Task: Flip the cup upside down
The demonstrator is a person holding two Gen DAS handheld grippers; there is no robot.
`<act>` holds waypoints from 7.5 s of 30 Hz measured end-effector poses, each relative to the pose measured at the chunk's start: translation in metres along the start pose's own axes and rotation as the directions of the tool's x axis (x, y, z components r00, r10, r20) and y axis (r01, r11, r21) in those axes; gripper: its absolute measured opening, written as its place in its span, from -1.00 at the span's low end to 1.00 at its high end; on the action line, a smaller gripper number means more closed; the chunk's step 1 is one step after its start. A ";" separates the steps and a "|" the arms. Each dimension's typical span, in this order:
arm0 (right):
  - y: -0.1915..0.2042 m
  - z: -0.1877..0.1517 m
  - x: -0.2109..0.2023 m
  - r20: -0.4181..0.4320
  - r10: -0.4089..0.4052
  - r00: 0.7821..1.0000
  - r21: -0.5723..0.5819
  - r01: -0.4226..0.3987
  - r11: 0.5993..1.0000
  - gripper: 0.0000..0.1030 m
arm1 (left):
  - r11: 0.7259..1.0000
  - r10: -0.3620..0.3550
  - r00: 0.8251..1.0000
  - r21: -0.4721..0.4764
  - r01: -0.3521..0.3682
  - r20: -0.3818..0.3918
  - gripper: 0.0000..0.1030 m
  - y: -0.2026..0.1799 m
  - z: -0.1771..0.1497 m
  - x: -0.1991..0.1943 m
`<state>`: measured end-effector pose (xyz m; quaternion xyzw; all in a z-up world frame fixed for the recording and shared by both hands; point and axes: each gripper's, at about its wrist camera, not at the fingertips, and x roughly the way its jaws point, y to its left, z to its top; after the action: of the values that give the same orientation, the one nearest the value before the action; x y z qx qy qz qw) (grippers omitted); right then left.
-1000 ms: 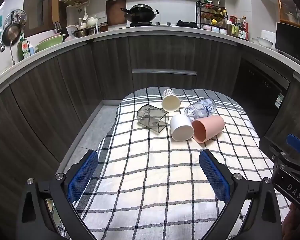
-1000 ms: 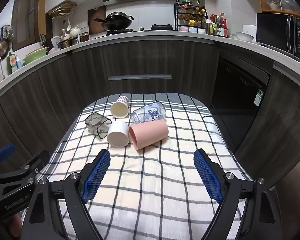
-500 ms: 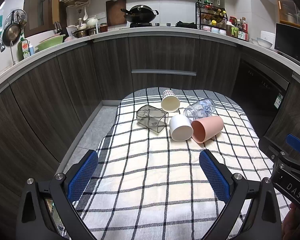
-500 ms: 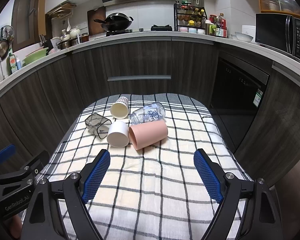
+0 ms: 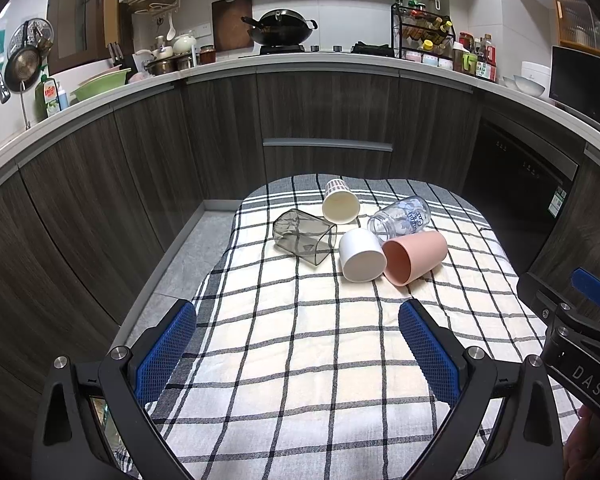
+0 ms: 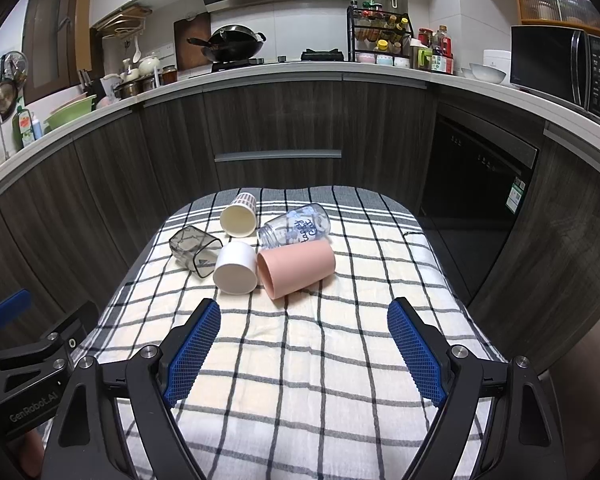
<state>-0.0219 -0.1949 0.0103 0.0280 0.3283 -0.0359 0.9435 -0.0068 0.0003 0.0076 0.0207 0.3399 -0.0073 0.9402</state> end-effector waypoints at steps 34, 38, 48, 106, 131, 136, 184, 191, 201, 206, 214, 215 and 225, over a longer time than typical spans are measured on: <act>-0.001 -0.002 0.001 -0.003 -0.001 1.000 0.003 0.001 1.000 0.66 | 1.000 -0.006 1.000 -0.008 0.006 -0.013 1.00 0.001 -0.004 0.006; -0.001 -0.002 0.001 -0.005 -0.001 1.000 0.004 0.001 1.000 0.66 | 1.000 -0.006 1.000 -0.007 0.006 -0.012 1.00 0.001 -0.004 0.006; -0.002 -0.008 0.007 -0.008 -0.003 1.000 0.006 0.003 1.000 0.66 | 1.000 -0.007 1.000 -0.007 0.006 -0.015 1.00 -0.001 -0.005 0.008; -0.035 0.137 0.299 -0.517 0.141 0.844 0.417 0.104 0.903 0.66 | 0.986 -0.168 0.985 0.011 0.169 -0.025 1.00 0.003 0.188 0.245; -0.029 0.101 0.415 -0.653 0.228 0.722 0.572 0.272 0.774 0.46 | 0.980 -0.171 0.982 -0.121 0.160 -0.081 1.00 0.031 0.180 0.330; -0.020 0.112 0.412 -0.639 0.236 0.732 0.555 0.225 0.801 0.45 | 0.978 -0.180 0.981 -0.125 0.170 -0.078 1.00 0.032 0.180 0.324; 0.073 -0.011 0.260 -0.871 0.044 0.490 -0.016 -0.119 0.993 0.46 | 0.991 -0.021 0.987 -0.135 -0.001 -0.161 1.00 0.050 0.035 0.147; 0.070 -0.001 0.258 -0.855 0.084 0.511 0.013 -0.140 0.990 0.64 | 0.994 -0.005 0.987 -0.105 -0.012 -0.164 1.00 0.044 0.032 0.142; 0.027 0.041 0.195 -0.690 0.200 0.696 0.103 -0.179 0.978 0.65 | 0.998 -0.027 0.990 -0.067 0.018 -0.138 1.00 0.016 0.033 0.117; -0.008 0.058 0.136 -0.460 0.161 0.873 0.086 -0.137 0.987 0.67 | 0.998 -0.066 0.984 -0.015 0.065 -0.168 1.00 -0.020 0.029 0.118; -0.050 0.044 0.078 -0.093 -0.024 0.995 0.034 0.027 0.999 0.79 | 0.991 -0.101 0.969 0.061 0.117 -0.227 1.00 -0.083 0.013 0.127; -0.054 0.040 0.072 -0.067 -0.038 0.997 0.026 0.039 0.999 0.79 | 0.990 -0.102 0.966 0.067 0.122 -0.239 1.00 -0.088 0.012 0.130; -0.055 0.015 0.071 0.067 -0.059 0.996 -0.036 0.061 0.997 0.79 | 0.986 -0.077 0.912 0.107 0.130 -0.403 0.97 -0.119 -0.001 0.176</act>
<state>0.0381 -0.2543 -0.0238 -0.0011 0.2982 -0.0587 0.9527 0.1243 -0.1180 -0.1102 0.0653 0.5230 -0.0752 0.8465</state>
